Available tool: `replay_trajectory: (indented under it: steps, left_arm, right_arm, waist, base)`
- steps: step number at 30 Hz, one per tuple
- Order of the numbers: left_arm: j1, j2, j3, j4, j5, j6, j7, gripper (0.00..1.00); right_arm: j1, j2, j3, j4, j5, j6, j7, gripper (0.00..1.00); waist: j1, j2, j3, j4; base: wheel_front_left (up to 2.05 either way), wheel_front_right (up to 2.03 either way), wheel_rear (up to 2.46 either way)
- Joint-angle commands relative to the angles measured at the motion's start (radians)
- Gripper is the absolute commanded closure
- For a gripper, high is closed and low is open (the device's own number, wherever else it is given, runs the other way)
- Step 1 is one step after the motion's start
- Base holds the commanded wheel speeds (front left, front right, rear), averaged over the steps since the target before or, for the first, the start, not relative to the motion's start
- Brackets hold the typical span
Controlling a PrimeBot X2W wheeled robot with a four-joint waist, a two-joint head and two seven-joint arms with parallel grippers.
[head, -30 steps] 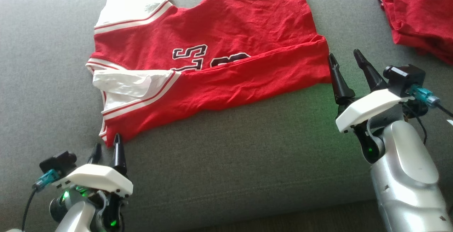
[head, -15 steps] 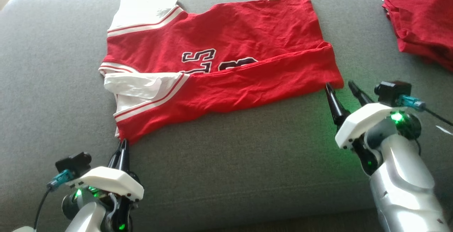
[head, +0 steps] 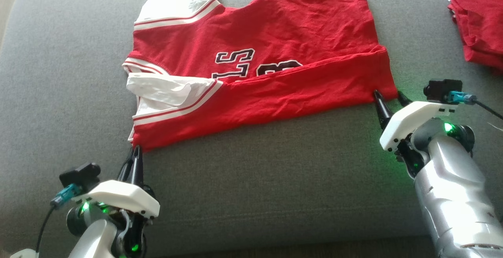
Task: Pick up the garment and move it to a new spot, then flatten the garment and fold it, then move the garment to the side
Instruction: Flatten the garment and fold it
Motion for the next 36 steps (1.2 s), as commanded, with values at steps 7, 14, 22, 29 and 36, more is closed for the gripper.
replay_trajectory:
  steps: [7,14,22,29,36]
  left_arm:
    - [-0.034,0.016,0.063,-0.03,0.019,-0.009,-0.013,1.0]
    - [0.0,0.033,0.089,-0.083,0.029,-0.012,-0.013,1.0]
    - [0.082,0.064,0.099,-0.188,0.02,0.008,0.003,1.0]
    - [0.151,0.078,0.1,-0.278,0.008,0.032,0.026,1.0]
    - [0.193,0.086,0.115,-0.35,0.008,0.055,0.019,1.0]
  right_arm:
    - [-0.055,0.012,0.014,0.081,-0.036,0.0,-0.066,1.0]
    - [-0.032,0.012,0.033,0.087,-0.03,0.0,-0.11,1.0]
    - [0.024,0.01,0.081,0.035,0.03,0.0,-0.121,1.0]
    - [0.128,-0.018,0.123,-0.105,0.086,0.0,-0.093,1.0]
    - [0.279,-0.05,0.122,-0.346,0.144,0.0,-0.007,1.0]
  waist:
    - [-0.0001,0.0,0.0,0.003]
    - [-0.0001,0.0,-0.013,-0.021]
    - [-0.0001,0.0,-0.016,-0.039]
    - [-0.0001,0.0,-0.017,-0.042]
    - [-0.0001,0.0,-0.024,-0.041]
  base:
    - [0.0,0.0,0.0]
    - [0.0,0.0,0.0]
    - [0.0,0.0,0.0]
    - [0.0,0.0,0.0]
    - [0.0,0.0,0.0]
